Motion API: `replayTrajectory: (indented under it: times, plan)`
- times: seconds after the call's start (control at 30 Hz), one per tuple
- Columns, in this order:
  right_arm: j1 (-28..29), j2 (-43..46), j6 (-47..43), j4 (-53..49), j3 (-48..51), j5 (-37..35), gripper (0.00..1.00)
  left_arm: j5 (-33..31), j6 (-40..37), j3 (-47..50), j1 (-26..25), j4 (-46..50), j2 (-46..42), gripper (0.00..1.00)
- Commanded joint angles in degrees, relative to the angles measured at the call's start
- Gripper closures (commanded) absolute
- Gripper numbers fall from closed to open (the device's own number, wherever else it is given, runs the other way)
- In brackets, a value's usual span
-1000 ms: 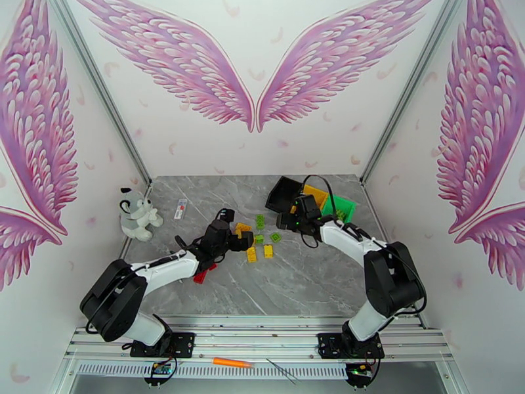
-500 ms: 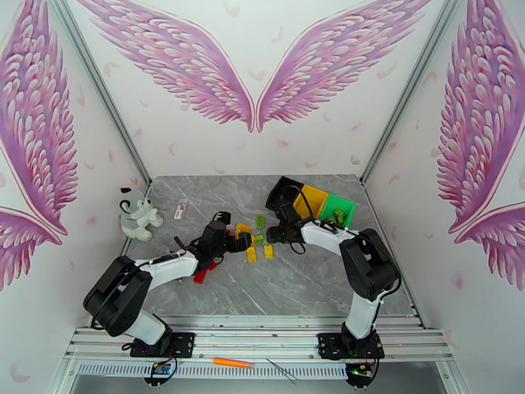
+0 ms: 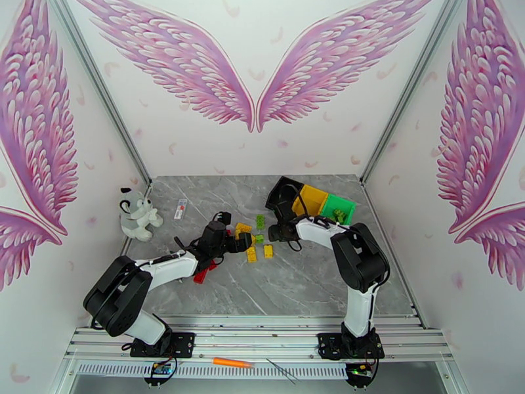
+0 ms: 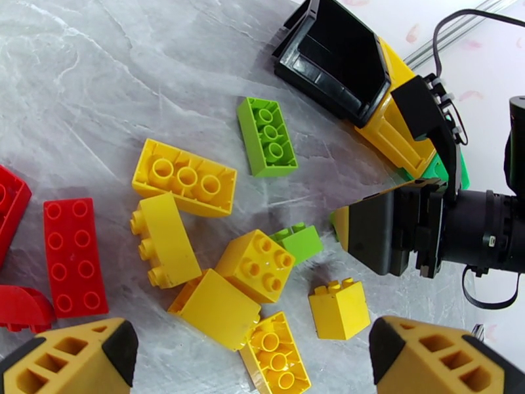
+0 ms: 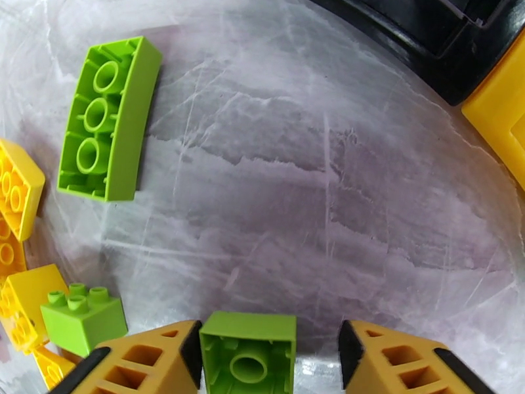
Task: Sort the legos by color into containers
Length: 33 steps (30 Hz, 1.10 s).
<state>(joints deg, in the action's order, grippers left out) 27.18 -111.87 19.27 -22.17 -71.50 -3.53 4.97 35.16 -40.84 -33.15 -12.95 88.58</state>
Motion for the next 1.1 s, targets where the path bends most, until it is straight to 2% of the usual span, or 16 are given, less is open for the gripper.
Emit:
replayTrajectory:
  times: [0.0, 0.2, 0.27, 0.37, 0.53, 0.77, 1.0, 1.07]
  plan:
    - [0.5, -1.0, -0.3, -1.6, -1.7, -1.6, 0.48, 0.7, -0.1, 0.4, 0.0, -0.4, -0.4, 0.01]
    - [-0.1, 1.0, 1.4, -1.5, -0.8, -1.7, 0.61, 0.4, -1.8, -0.8, -1.4, 0.8, -0.2, 0.01]
    - [-0.9, 3.2, 2.5, -0.8, 0.5, -1.9, 0.67, -0.2, -3.2, -1.8, -2.8, 1.9, 0.0, 0.01]
    - [-2.7, 7.6, 4.4, 1.4, 3.5, -1.4, 0.7, -1.3, -5.3, -3.5, -5.4, 3.4, 0.5, 0.01]
    - [-8.0, 16.2, 7.8, 4.6, 9.0, -3.2, 0.7, -3.2, -10.0, -6.6, -11.2, 5.7, 1.4, 0.01]
    - [-19.6, 24.9, 12.9, 7.2, 14.1, -7.0, 0.67, -6.0, -14.8, -9.5, -17.4, 7.8, 2.3, 0.01]
    - [-26.3, 22.1, 14.2, 5.0, 9.4, -12.4, 0.63, -6.1, -15.1, -9.7, -18.2, 7.9, 2.4, 0.01]
    - [-27.2, 20.4, 14.3, 4.1, 7.6, -12.9, 0.58, -6.5, -15.2, -9.6, -18.2, 8.0, 2.1, 0.01]
